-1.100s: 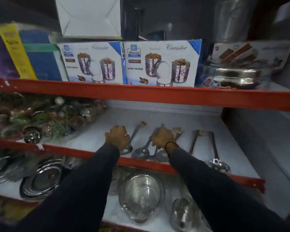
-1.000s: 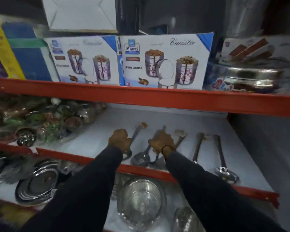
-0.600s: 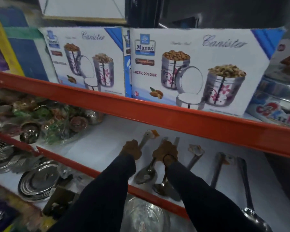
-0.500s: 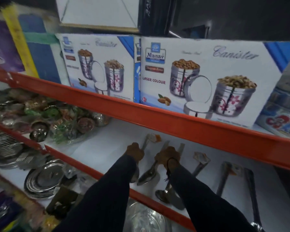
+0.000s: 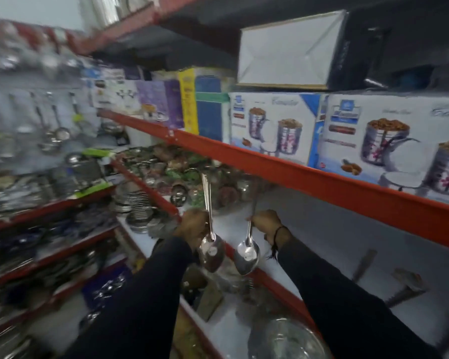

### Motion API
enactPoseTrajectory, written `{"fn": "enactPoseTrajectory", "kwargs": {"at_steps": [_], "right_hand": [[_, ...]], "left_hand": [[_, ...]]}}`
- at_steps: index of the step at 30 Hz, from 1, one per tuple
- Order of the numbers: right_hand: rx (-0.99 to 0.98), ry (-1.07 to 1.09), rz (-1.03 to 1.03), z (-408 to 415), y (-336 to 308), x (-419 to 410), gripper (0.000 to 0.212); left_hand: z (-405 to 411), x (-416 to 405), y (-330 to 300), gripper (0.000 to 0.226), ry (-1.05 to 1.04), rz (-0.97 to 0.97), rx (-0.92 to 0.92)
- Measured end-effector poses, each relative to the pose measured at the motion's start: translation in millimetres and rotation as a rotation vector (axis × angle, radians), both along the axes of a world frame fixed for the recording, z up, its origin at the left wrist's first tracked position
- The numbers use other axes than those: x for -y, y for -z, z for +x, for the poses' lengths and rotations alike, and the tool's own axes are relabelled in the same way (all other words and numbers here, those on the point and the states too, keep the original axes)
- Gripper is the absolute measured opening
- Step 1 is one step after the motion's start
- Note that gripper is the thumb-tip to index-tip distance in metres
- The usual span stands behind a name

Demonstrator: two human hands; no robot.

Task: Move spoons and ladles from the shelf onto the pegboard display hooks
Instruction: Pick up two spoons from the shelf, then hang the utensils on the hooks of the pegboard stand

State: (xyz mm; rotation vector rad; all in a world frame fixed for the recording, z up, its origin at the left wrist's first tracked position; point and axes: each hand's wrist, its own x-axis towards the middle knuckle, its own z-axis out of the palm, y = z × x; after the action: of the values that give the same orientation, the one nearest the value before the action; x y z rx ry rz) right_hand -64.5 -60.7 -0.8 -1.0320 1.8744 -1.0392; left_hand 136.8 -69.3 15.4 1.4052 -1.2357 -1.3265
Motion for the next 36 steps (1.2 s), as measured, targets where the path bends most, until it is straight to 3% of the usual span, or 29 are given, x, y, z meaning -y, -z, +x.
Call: {"fn": "enactPoseTrajectory", "kwargs": {"at_steps": [3,11,13,16,19,22,28,36], "right_hand": [[0.055,-0.135,-0.059,88.4,-5.2,-2.6,0.006],[0.076,-0.629,-0.088,315.7,-19.4,-50.3,0.016],[0.072,-0.722,-0.112,349.9,-25.6,-65.0,0.022],[0.086,-0.899,-0.143,414.5,-31.5,-95.4,0.024],[0.178,-1.073,-0.158,484.4,-40.1,-142.8,0.009],[0.257,-1.226,-0.146,535.5,-53.3,-187.1,0.026],[0.414,-1.61,-0.136,612.0,-66.2,-306.8,0.029],[0.502,-2.062,-0.047,641.0,-75.0,-469.5,0.024]], "left_hand": [[77.1,-24.0,-8.5,0.009,-0.199,-0.018,-0.041],[293.0,-127.8,-18.4,0.026,-0.547,0.001,0.074],[326.8,-158.2,-21.1,0.026,-0.524,-0.007,0.147],[379.1,-221.3,-28.6,0.019,-0.676,-0.071,0.161],[421.6,-301.3,-37.1,0.02,-0.906,-0.099,0.242],[447.7,-370.6,-42.6,0.017,-1.083,-0.15,0.363],[456.0,-526.8,-53.7,0.013,-1.472,-0.139,0.536],[387.0,-704.3,-54.9,0.011,-1.788,-0.082,0.465]]}}
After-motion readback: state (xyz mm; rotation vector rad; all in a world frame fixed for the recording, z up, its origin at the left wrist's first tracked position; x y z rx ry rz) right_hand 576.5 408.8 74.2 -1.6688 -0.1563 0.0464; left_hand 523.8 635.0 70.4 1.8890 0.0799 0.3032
